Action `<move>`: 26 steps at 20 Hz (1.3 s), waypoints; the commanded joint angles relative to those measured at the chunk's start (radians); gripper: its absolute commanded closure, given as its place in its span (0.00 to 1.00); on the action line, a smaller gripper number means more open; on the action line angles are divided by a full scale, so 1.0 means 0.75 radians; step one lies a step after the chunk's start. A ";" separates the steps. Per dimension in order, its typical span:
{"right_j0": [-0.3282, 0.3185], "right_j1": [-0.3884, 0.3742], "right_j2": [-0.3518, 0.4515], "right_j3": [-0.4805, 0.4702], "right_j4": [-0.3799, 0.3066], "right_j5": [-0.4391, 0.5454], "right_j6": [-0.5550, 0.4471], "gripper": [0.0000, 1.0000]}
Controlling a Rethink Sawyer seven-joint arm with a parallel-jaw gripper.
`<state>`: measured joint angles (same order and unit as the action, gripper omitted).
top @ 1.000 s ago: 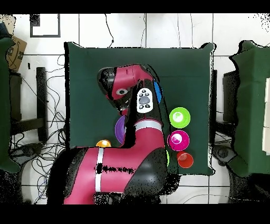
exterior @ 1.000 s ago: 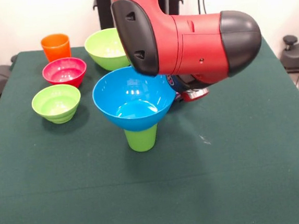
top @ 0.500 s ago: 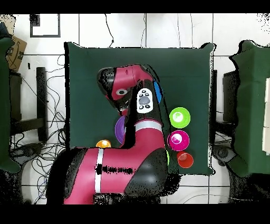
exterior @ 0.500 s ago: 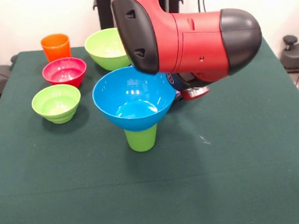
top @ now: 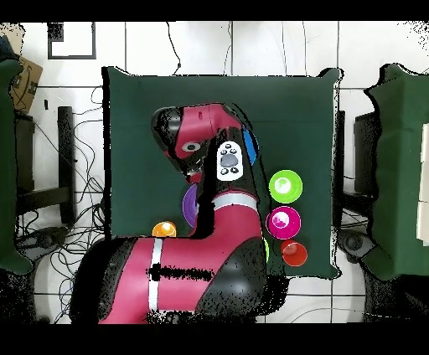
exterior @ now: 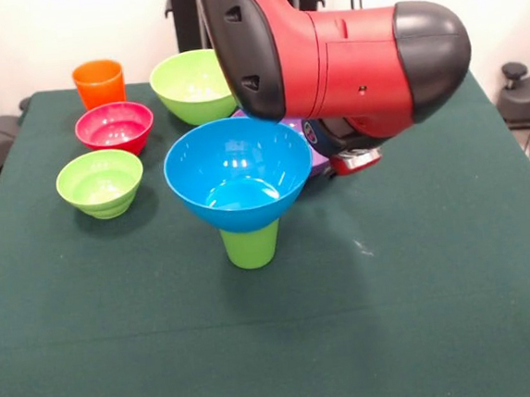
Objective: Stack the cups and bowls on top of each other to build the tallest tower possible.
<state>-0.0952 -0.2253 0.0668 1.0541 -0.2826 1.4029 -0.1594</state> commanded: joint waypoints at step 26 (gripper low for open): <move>0.097 0.103 0.041 0.078 0.019 -0.240 0.440 0.00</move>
<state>-0.0402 -0.2148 0.0636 1.0709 -0.2756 1.3061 -0.1517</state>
